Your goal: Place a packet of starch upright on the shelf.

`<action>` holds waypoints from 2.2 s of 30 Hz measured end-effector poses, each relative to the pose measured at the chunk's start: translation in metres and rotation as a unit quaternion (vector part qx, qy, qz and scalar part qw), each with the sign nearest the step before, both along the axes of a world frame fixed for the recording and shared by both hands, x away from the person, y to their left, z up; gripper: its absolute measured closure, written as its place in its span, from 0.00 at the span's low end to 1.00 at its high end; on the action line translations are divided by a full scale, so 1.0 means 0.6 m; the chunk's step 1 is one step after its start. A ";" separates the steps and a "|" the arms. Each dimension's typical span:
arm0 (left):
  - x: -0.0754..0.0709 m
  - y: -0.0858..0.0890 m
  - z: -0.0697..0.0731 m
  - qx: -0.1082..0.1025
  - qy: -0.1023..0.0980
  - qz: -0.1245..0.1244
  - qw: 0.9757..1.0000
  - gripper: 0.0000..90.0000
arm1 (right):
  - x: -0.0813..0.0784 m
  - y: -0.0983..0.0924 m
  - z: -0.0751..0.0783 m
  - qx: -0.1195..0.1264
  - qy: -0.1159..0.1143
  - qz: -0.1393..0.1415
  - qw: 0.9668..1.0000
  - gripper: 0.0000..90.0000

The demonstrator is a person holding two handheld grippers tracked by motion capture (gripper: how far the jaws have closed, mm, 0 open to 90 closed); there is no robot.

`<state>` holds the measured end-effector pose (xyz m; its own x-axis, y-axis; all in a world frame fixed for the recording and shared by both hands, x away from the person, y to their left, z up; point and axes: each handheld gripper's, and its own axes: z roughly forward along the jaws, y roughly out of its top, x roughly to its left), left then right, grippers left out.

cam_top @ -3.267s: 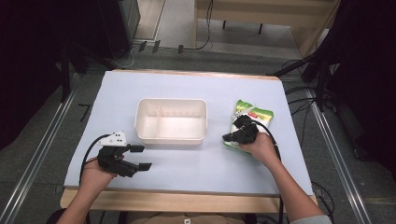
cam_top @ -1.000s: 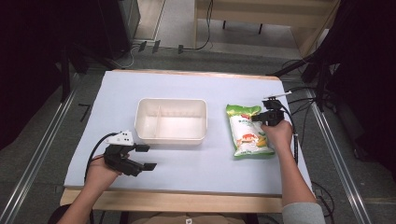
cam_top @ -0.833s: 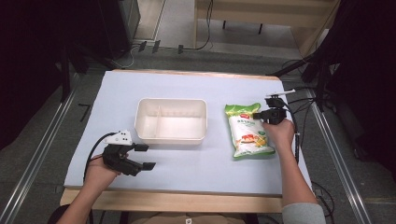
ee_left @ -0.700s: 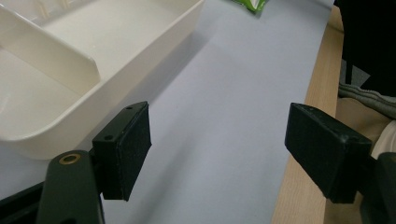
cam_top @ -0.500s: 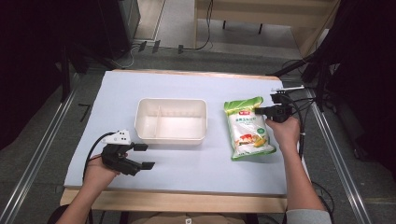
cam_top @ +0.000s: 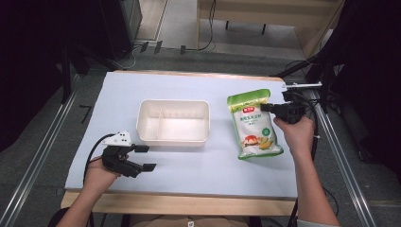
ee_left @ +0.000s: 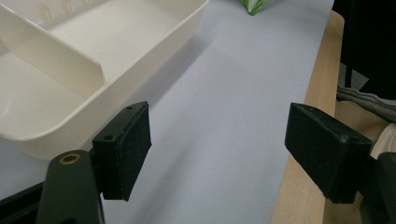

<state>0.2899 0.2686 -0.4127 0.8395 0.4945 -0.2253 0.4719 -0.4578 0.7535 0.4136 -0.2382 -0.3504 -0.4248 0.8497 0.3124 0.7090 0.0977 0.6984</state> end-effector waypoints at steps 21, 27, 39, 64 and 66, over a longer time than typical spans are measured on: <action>-0.001 -0.002 0.000 -0.005 0.004 -0.001 1.000 0.26 | -0.045 0.051 0.063 -0.007 -0.051 0.043 0.998 0.99; 0.002 -0.001 -0.002 -0.012 0.003 -0.001 1.000 0.26 | -0.042 0.082 0.064 -0.017 -0.051 0.062 0.997 0.99; -0.001 -0.002 -0.001 -0.008 0.001 -0.006 1.000 0.26 | -0.029 0.112 0.118 -0.017 -0.069 0.077 0.994 0.99; 0.005 0.002 -0.008 -0.023 0.013 0.004 1.000 0.26 | 0.013 0.193 0.222 0.012 -0.087 0.119 0.989 0.99; 0.005 0.002 -0.007 -0.023 0.013 0.002 1.000 0.26 | 0.013 0.199 0.228 0.015 -0.094 0.118 0.988 0.99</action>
